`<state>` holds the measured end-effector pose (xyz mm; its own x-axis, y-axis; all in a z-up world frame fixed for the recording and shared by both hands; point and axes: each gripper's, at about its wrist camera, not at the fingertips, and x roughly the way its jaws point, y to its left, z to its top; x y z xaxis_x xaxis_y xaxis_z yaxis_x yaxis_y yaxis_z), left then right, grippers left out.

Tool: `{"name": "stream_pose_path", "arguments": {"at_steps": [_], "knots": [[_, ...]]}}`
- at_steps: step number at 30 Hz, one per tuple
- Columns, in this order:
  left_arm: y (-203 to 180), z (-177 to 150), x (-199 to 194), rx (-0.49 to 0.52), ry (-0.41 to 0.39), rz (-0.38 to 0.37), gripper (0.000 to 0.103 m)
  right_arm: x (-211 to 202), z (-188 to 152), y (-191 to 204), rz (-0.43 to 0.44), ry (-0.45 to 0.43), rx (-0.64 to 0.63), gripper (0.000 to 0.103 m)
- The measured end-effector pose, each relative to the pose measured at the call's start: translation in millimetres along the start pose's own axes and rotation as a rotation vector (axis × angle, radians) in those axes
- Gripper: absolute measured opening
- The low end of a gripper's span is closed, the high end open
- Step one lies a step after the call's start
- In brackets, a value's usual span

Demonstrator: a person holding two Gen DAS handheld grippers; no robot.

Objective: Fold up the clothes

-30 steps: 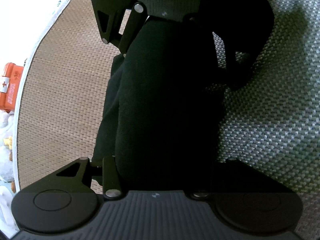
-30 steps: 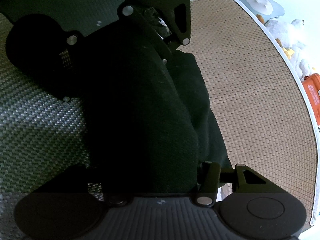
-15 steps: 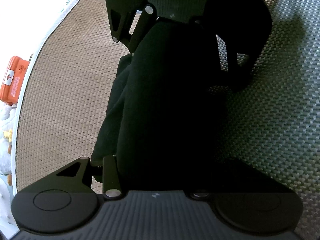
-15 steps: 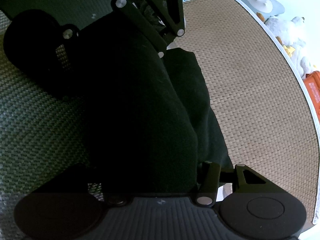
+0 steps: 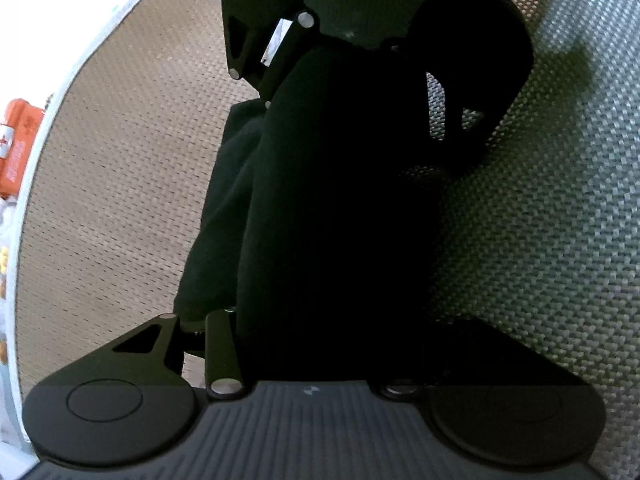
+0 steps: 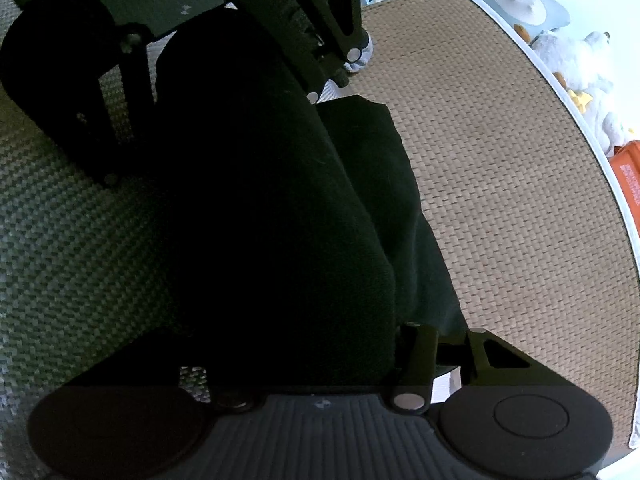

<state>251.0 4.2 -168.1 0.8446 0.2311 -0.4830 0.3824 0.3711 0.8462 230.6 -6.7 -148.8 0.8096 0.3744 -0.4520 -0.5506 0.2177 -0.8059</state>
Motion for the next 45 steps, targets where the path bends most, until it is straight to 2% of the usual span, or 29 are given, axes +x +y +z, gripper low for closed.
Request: {"name": "stream_pose_path", "arguments": {"at_steps": [10,32,45], "knots": [[8.1,-9.1,-5.1,-0.021,0.06,-0.035,0.047,-4.0,15.6,3.5,0.013,-0.006,-0.019,0.049],[24.9,-41.7,-16.7,-0.017,0.124,-0.015,0.047,-11.1,51.6,12.8,0.042,-0.035,-0.049,0.048],[32.0,-57.0,-20.6,-0.015,0.144,-0.008,0.047,-14.2,59.8,16.3,0.054,-0.046,-0.062,0.047]]}}
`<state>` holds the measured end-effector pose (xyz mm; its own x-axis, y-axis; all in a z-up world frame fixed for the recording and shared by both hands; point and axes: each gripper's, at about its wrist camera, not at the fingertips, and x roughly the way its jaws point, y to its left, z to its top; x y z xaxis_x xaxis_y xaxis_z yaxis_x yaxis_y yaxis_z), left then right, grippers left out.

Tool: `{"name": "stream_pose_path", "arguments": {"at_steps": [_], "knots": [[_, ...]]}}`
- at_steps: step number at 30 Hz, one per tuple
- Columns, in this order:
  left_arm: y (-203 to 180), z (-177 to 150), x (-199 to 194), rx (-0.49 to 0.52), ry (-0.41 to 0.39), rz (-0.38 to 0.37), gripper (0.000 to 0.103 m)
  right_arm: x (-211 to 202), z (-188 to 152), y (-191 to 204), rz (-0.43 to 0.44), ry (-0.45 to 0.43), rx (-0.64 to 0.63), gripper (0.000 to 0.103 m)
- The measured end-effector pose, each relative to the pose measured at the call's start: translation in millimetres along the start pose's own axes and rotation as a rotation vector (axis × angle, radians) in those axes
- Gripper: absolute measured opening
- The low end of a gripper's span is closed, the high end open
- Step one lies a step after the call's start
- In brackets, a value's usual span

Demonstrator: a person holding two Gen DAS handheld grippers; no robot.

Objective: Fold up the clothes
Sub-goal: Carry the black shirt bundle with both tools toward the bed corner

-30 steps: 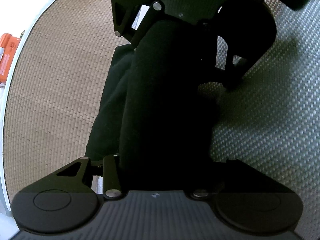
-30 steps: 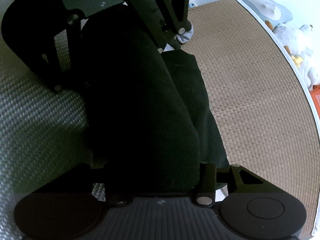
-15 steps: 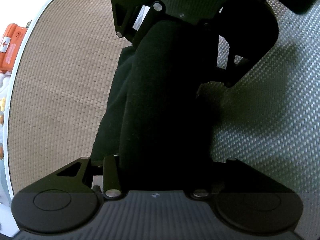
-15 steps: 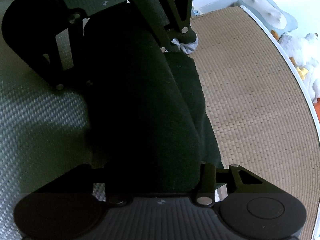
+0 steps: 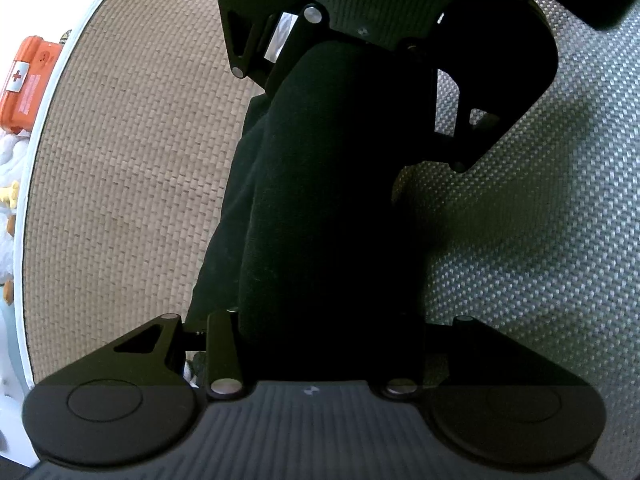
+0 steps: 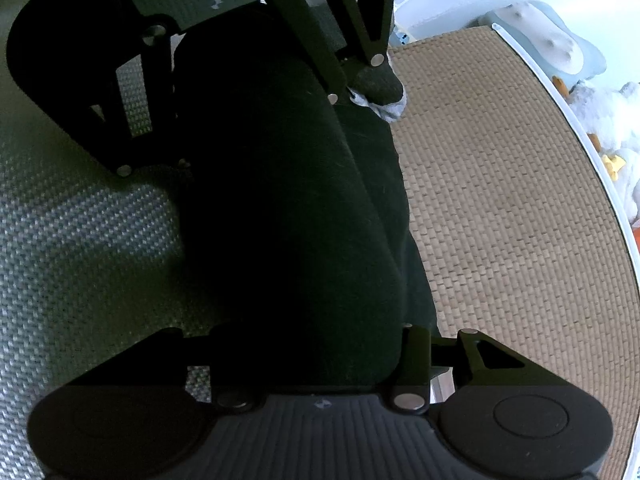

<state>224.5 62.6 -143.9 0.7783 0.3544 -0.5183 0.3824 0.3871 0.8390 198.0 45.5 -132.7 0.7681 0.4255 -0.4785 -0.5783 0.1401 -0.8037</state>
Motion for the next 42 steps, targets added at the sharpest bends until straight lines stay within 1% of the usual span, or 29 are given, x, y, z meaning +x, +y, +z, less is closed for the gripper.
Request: {"name": "stream_pose_path", "arguments": {"at_steps": [2,11,15,19,26,32,42], "knots": [[1.6,-1.5,1.6,0.0,0.001,0.0,0.047,8.3,7.3,-5.1,0.003,-0.002,-0.003,0.047],[9.9,-9.1,4.5,0.002,0.013,0.002,0.047,13.6,19.3,-4.0,0.008,-0.013,-0.009,0.047],[11.3,-16.8,1.8,0.009,0.025,0.007,0.047,5.6,26.9,3.4,0.012,-0.014,-0.008,0.046],[13.3,-26.0,-1.3,0.015,0.037,0.011,0.047,8.5,38.2,2.4,0.015,-0.026,-0.015,0.046],[22.2,-46.2,-3.7,0.033,0.067,0.017,0.047,12.4,61.6,5.7,0.019,-0.049,-0.025,0.046],[33.0,-64.8,-9.6,0.033,0.085,0.038,0.047,16.7,83.1,2.1,0.012,-0.081,-0.029,0.045],[46.1,-105.9,-21.2,0.025,0.13,0.076,0.047,23.1,127.1,-4.0,0.022,-0.143,-0.038,0.045]]}}
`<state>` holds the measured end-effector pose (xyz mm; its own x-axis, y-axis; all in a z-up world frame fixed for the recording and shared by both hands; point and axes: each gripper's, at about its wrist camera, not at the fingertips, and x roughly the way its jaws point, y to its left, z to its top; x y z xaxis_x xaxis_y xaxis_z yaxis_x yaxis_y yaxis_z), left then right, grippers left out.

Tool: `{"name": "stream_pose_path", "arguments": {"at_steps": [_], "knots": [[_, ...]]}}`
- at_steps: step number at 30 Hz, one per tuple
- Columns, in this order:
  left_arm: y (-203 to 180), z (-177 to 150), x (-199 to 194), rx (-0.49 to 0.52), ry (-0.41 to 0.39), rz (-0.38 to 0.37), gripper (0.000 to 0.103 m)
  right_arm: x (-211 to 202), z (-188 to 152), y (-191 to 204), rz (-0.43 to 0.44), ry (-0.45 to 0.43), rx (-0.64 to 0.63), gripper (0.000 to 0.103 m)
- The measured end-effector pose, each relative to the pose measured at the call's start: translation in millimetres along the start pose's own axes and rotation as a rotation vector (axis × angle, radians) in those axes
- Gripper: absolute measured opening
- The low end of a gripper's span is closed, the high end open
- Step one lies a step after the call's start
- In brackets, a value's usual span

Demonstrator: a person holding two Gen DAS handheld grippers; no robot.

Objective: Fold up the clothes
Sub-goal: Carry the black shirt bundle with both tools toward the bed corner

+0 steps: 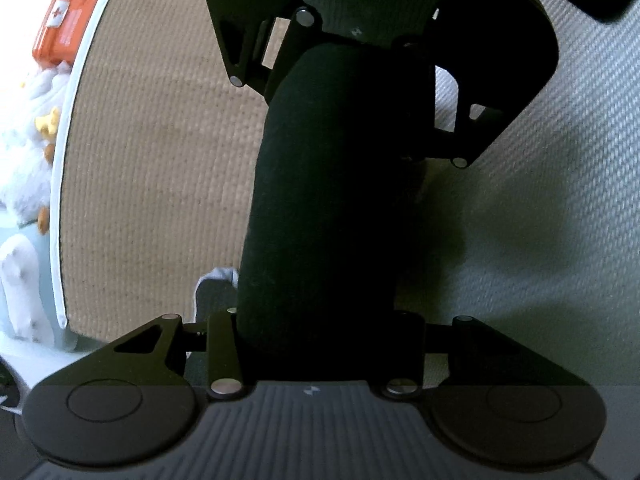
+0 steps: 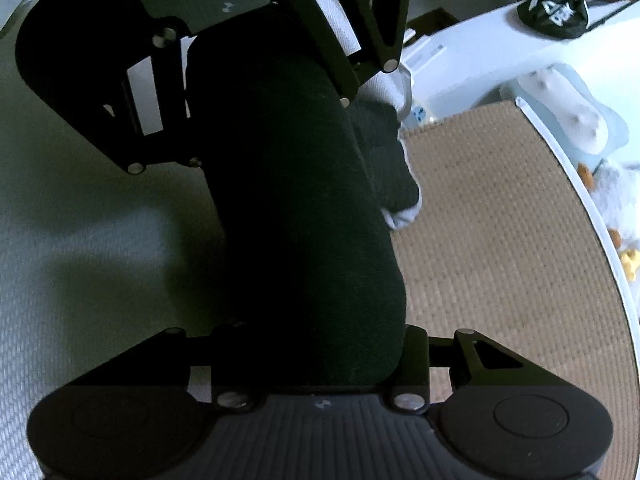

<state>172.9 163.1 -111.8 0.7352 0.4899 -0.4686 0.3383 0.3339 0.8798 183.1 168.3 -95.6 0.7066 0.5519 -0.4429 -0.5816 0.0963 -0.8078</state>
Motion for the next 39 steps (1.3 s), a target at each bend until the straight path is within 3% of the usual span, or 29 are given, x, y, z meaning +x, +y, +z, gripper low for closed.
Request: {"name": "stream_pose_path", "arguments": {"at_steps": [20,39], "knots": [[15.9,-62.5,-1.1,-0.007,0.074,0.031,0.047,26.2,64.8,0.7,0.019,-0.077,-0.029,0.044],[66.2,-88.9,19.2,-0.008,0.094,0.137,0.047,56.4,113.2,-39.6,-0.05,-0.124,-0.079,0.043]]}}
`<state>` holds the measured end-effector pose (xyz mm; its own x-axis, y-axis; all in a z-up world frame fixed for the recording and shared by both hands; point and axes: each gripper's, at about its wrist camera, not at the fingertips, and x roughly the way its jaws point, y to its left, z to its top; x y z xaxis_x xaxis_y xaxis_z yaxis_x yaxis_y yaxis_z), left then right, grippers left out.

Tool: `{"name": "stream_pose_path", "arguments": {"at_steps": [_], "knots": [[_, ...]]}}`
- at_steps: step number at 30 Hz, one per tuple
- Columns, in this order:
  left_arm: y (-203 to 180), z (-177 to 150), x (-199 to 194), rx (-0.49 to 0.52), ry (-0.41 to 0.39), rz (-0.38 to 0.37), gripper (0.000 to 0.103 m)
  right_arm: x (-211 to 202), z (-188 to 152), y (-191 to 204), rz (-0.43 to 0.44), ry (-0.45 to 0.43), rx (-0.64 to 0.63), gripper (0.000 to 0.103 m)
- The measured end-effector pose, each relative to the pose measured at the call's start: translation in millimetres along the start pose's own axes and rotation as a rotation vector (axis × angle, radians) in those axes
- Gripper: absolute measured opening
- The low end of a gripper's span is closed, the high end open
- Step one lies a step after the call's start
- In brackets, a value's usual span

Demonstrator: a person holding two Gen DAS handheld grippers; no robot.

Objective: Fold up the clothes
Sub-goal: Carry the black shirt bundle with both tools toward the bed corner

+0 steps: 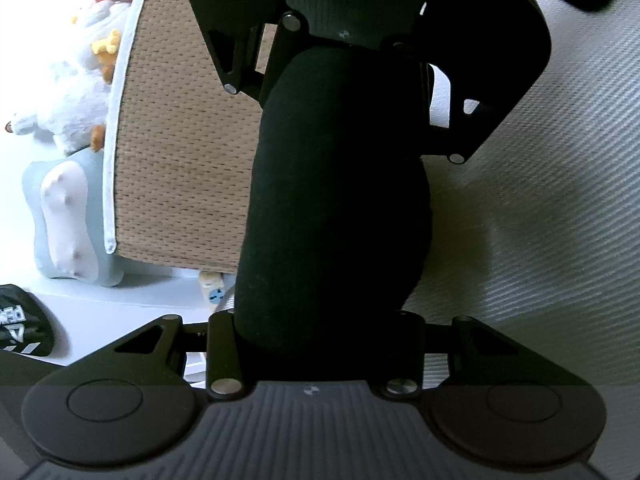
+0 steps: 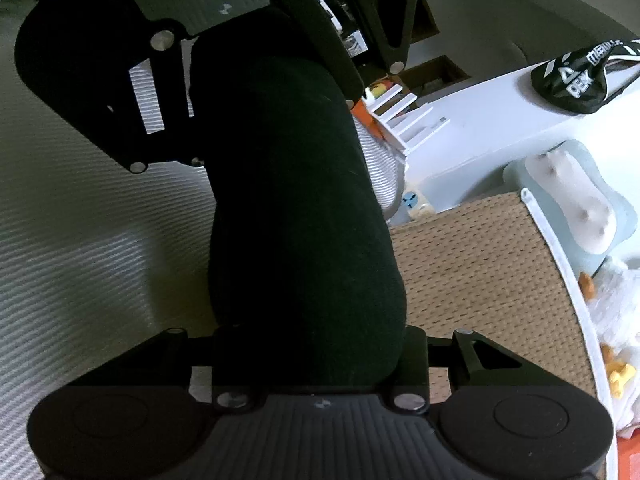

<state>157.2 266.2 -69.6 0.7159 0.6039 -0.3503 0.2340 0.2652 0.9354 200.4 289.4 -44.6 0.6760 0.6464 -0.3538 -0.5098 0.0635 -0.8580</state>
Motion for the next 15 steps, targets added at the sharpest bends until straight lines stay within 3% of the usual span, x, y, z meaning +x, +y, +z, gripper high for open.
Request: {"name": "stream_pose_path", "arguments": {"at_steps": [15], "knots": [[24.6,-11.5,37.9,0.011,-0.009,0.103,0.047,48.9,9.3,-31.5,-0.09,-0.021,-0.035,0.043]]}}
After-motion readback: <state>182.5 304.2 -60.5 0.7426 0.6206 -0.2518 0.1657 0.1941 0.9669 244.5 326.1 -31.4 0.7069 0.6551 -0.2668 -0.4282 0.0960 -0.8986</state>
